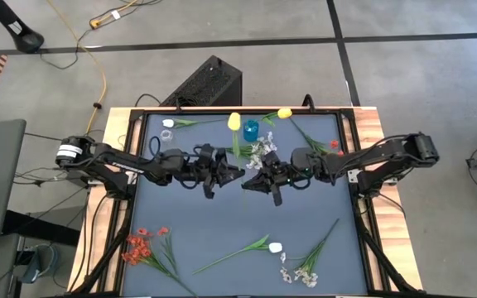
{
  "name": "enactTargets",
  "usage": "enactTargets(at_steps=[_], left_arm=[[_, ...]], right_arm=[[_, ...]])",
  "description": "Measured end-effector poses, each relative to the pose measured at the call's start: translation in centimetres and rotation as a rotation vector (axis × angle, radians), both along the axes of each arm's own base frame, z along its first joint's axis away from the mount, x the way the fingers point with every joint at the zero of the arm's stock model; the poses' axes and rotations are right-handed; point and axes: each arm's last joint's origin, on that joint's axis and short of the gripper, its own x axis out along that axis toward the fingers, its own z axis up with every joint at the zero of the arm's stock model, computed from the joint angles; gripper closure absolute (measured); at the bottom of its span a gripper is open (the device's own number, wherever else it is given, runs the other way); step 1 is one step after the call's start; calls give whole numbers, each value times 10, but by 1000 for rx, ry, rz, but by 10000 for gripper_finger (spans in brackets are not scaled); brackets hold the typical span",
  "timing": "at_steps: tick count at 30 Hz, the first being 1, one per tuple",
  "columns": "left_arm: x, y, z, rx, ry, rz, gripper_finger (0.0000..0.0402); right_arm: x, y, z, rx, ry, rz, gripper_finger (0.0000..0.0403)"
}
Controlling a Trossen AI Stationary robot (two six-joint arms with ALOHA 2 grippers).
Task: Sort flowers into vase by color
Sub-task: Put the yellow tulip into the blue vase
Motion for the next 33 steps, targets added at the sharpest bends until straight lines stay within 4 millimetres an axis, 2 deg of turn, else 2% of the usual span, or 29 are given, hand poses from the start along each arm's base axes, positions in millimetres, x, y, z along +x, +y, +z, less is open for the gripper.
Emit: enactTargets(at_steps=[10, 24, 33], left_arm=[[1, -1, -2, 8, 24, -31, 356], [1, -12, -8, 56, 77, 27, 355], [2, -12, -12, 48, 121, 70, 355]], right_arm=[[-9, -2, 11, -3, -14, -5, 386], [-9, -7, 8, -9, 18, -29, 386], [-9, -11, 4, -6, 51, -57, 386]])
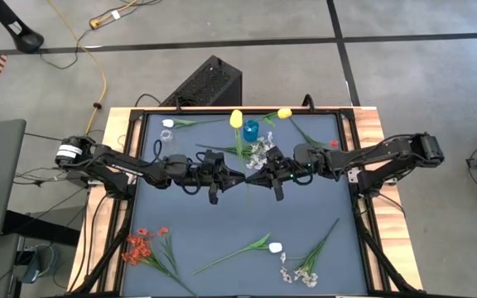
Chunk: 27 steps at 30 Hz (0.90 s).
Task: Sort flowers into vase by color
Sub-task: Put the yellow tulip into the blue vase
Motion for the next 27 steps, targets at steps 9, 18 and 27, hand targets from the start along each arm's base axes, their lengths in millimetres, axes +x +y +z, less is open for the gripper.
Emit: enactTargets(at_steps=[9, 18, 27], left_arm=[[0, 2, 0, -7, -2, 58, 355], [0, 2, 0, 9, -4, 67, 355], [0, 2, 0, 8, -2, 80, 356]], right_arm=[[0, 1, -3, 0, 33, 0, 386], [0, 1, -3, 1, 35, -1, 386], [0, 0, -4, -5, 42, -4, 386]])
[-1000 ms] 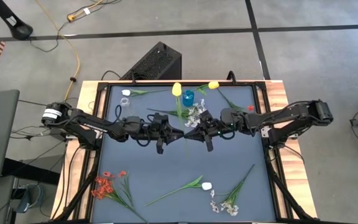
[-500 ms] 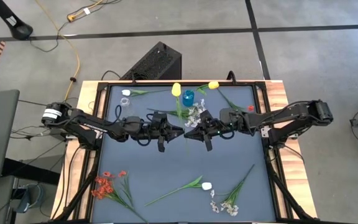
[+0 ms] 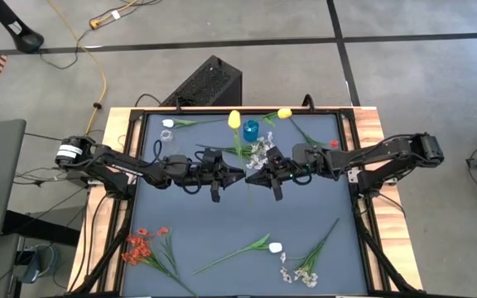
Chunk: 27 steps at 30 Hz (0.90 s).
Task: Sort flowers into vase by color
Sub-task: Put the yellow tulip into the blue vase
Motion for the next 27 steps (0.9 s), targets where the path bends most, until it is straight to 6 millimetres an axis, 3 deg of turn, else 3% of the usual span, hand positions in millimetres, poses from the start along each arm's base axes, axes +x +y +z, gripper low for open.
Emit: enactTargets(at_steps=[20, 27], left_arm=[[0, 2, 0, -19, -1, 50, 356], [0, 1, 0, 4, 1, 36, 397]], right_arm=[[0, -1, -1, -9, 14, -29, 386], [0, -1, -2, -11, 15, -42, 372]])
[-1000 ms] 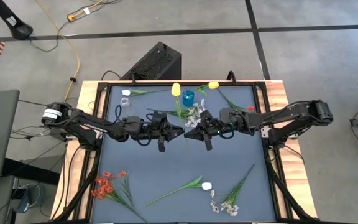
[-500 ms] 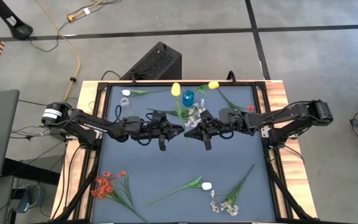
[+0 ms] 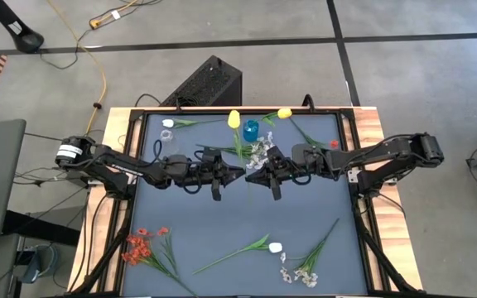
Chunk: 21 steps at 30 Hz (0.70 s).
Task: Sort flowers into vase by color
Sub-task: Put the yellow tulip into the blue vase
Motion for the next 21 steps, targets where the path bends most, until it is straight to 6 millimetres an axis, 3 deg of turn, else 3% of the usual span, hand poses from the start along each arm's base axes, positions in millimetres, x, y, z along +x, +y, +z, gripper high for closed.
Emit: enactTargets(at_steps=[14, 21], left_arm=[[0, 1, 0, 55, 13, -2, 401], [-3, 22, 4, 95, 13, 77, 401]], right_arm=[[-2, -4, 2, 2, -3, 11, 311], [-17, -14, 11, 21, 39, 34, 304]])
